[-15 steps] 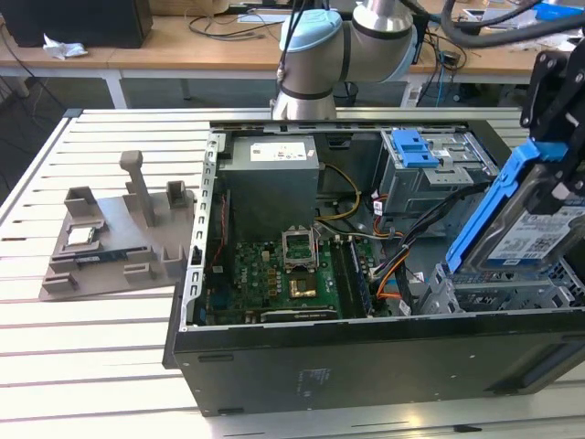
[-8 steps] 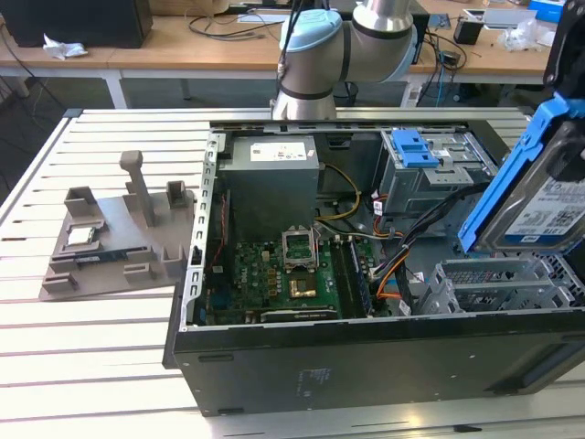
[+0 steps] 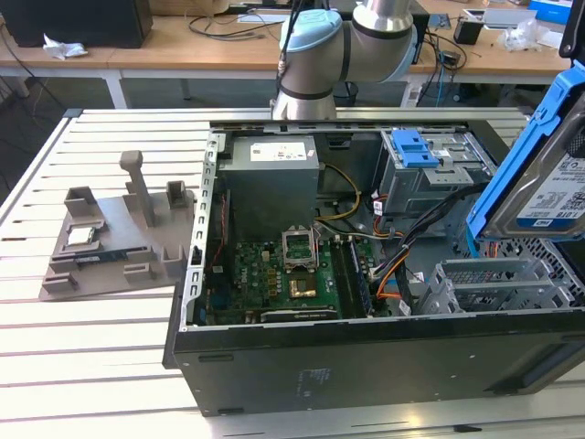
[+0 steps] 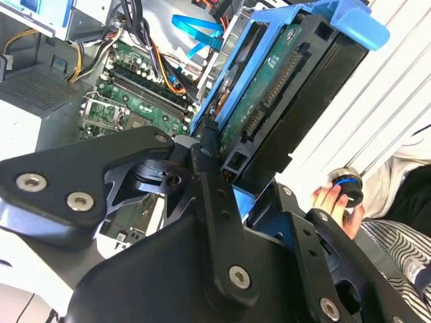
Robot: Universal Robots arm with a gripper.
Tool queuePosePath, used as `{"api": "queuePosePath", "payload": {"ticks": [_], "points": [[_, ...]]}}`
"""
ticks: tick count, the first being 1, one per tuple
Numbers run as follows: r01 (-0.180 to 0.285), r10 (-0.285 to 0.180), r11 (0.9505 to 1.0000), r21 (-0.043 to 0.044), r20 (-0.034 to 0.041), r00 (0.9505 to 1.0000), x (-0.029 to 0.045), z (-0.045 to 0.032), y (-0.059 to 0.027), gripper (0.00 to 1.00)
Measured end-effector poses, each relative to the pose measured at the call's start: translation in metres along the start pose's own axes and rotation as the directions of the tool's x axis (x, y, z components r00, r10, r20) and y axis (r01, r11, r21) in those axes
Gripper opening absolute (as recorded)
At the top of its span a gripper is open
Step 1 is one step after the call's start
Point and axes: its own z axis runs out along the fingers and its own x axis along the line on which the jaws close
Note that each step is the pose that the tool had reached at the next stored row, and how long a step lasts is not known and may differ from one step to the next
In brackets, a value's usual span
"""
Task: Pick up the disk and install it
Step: 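Pick up the disk, then insert the disk into the insertion slot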
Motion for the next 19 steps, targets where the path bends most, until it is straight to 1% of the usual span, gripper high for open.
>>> {"api": "queuePosePath", "payload": {"ticks": [11, 14, 15, 18, 19], "points": [[0.0, 0.0, 1.0, 0.0, -0.0006, 1.0, 0.0001, 0.0004, 0.0, 0.37], [0.0, 0.0, 1.0, 0.0, -0.0018, 1.0, 0.0003, 0.0054, -0.0001, 0.37], [0.0, 0.0, 1.0, -0.0001, -0.0017, 1.0, 0.0003, 0.0083, -0.0002, 0.37], [0.0, 0.0, 1.0, -0.0003, -0.0019, 1.0, 0.0006, 0.0189, -0.0004, 0.37], [0.0, 0.0, 1.0, -0.0005, -0.0019, 1.0, 0.0008, 0.0256, -0.0005, 0.37]]}}
